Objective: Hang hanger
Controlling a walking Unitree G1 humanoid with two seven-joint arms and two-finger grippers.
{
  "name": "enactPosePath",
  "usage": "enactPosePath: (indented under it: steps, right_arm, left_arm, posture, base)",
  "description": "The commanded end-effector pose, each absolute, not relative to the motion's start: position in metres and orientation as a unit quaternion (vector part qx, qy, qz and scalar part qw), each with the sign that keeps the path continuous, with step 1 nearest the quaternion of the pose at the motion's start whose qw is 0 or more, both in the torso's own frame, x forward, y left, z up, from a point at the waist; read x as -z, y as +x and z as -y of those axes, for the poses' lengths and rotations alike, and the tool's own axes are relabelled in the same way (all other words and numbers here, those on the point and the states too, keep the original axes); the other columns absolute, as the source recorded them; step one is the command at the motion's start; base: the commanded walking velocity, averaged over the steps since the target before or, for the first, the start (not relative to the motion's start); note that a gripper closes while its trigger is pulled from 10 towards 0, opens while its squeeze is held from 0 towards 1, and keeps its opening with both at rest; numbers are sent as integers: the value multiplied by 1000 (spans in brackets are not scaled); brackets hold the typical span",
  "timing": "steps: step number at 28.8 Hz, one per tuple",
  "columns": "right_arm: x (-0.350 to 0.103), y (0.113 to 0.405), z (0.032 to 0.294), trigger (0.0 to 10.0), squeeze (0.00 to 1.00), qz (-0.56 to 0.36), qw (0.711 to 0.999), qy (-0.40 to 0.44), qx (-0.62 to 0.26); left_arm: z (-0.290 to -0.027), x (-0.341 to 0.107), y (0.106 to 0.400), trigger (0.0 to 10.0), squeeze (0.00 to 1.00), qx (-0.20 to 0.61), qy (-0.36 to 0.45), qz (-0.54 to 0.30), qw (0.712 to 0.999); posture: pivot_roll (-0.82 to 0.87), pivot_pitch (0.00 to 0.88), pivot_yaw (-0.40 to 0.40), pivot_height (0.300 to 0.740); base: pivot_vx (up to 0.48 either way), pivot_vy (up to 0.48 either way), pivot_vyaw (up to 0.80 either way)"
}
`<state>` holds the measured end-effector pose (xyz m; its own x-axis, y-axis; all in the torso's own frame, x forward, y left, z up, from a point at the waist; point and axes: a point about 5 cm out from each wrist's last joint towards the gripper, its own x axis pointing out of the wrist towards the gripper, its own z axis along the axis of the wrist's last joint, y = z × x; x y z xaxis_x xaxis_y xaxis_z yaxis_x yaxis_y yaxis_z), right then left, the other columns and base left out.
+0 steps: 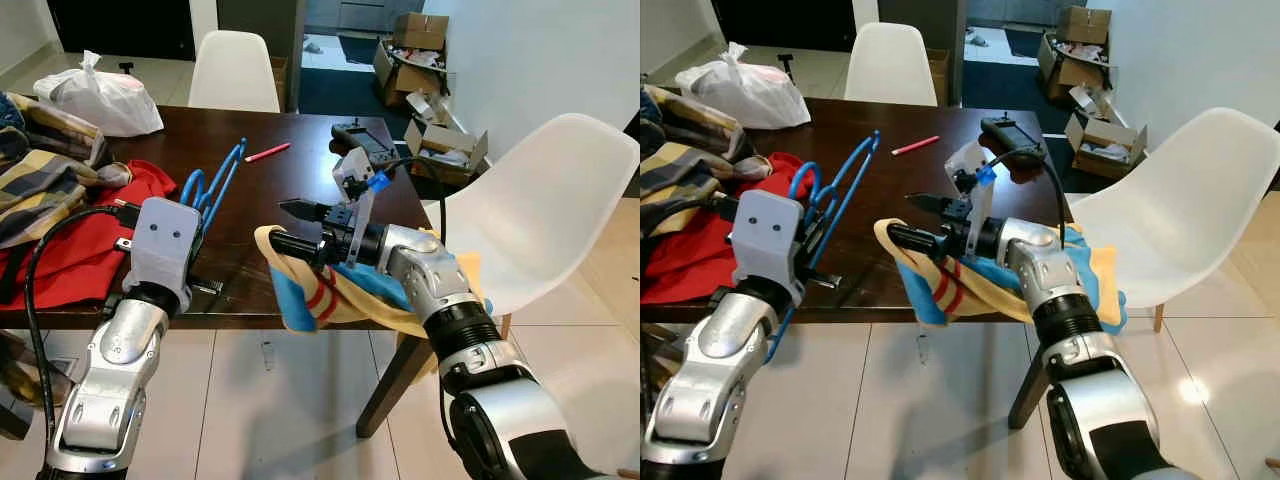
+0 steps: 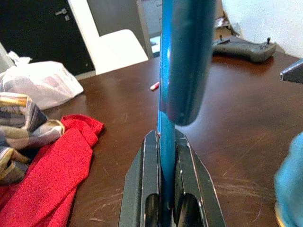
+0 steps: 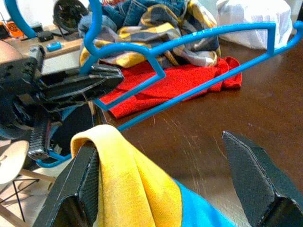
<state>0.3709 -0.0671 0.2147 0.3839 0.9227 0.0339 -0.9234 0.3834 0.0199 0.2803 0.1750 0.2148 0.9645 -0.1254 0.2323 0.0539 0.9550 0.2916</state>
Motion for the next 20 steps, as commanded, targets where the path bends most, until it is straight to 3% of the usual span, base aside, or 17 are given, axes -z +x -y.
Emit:
enactPosePath:
  steps: [1, 2, 13, 15, 20]
  right_arm:
    - [-217, 372, 67, 10000, 0, 14, 833, 11, -552]
    - [-217, 373, 68, 0, 0, 17, 843, 24, -538]
    - [-222, 379, 72, 0, 0, 25, 867, 55, -495]
    - [-224, 385, 72, 0, 0, 25, 886, 46, -461]
    - [-227, 391, 70, 0, 0, 29, 904, 37, -425]
  left_arm:
    - [-174, -216, 278, 10000, 0, 49, 154, 128, 979]
    - [-175, -216, 277, 10000, 0, 48, 154, 127, 979]
    - [-176, -216, 277, 10000, 0, 47, 155, 126, 979]
    - [-176, -216, 277, 10000, 0, 46, 154, 127, 979]
    - [-175, -216, 278, 10000, 0, 46, 153, 126, 979]
  posture:
    - [115, 85, -95, 740]
    - [119, 92, -96, 740]
    - [119, 92, -96, 740]
    - [115, 93, -100, 740]
    - [120, 93, -104, 740]
  base:
    - [0, 0, 0]
    - [0, 0, 0]
    - [0, 0, 0]
    - [0, 0, 0]
    - [0, 0, 0]
